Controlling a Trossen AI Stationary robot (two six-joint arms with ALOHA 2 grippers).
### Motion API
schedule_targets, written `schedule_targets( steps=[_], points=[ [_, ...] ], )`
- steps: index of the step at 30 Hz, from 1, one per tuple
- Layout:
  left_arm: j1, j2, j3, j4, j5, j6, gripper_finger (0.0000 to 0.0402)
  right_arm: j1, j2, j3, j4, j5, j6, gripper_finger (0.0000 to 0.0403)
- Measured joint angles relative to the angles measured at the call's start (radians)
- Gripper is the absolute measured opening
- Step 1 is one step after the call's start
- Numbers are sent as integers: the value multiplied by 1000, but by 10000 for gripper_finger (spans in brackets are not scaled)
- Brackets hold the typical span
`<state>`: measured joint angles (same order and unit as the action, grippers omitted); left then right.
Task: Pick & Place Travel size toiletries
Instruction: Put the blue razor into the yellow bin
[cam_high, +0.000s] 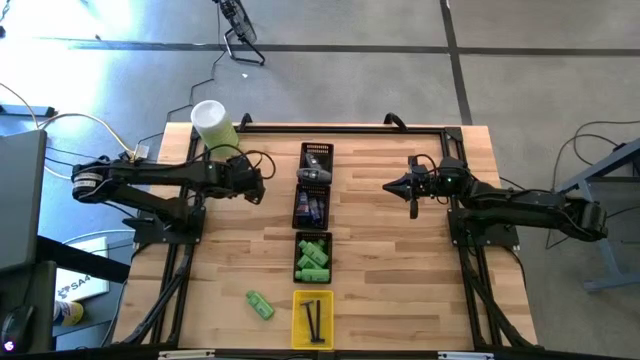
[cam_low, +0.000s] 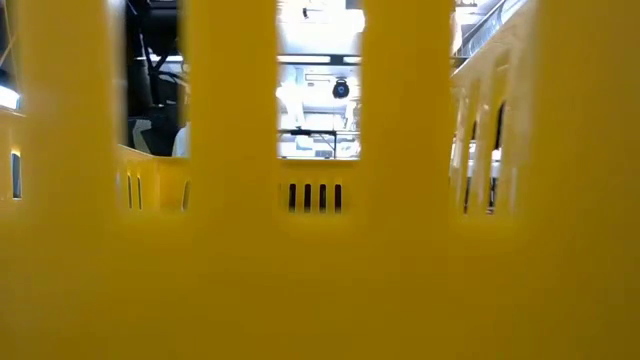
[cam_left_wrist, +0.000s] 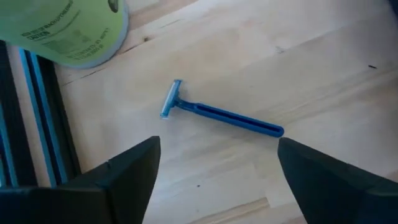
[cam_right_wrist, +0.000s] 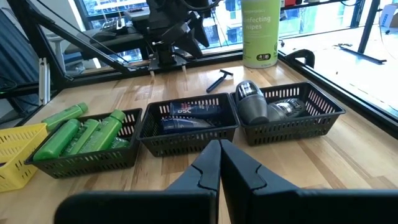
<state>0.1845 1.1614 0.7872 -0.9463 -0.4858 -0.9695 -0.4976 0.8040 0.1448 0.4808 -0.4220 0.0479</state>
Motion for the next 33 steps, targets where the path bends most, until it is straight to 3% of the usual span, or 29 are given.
schedule_targets(
  steps=[6, 19, 26, 33],
  points=[
    [-1, 0, 0, -3, -81, -1, 323, 0, 0, 0, 0, 0, 0, 2],
    [47, 0, -125, 51, -4, -55, 323, 0, 0, 0, 0, 0, -5, 2],
    [156, 0, -194, 227, 39, 107, 323, 0, 0, 0, 0, 0, -4, 2],
    [251, 0, -228, 270, 69, 213, 323, 0, 0, 0, 0, 0, -10, 2]
  ],
)
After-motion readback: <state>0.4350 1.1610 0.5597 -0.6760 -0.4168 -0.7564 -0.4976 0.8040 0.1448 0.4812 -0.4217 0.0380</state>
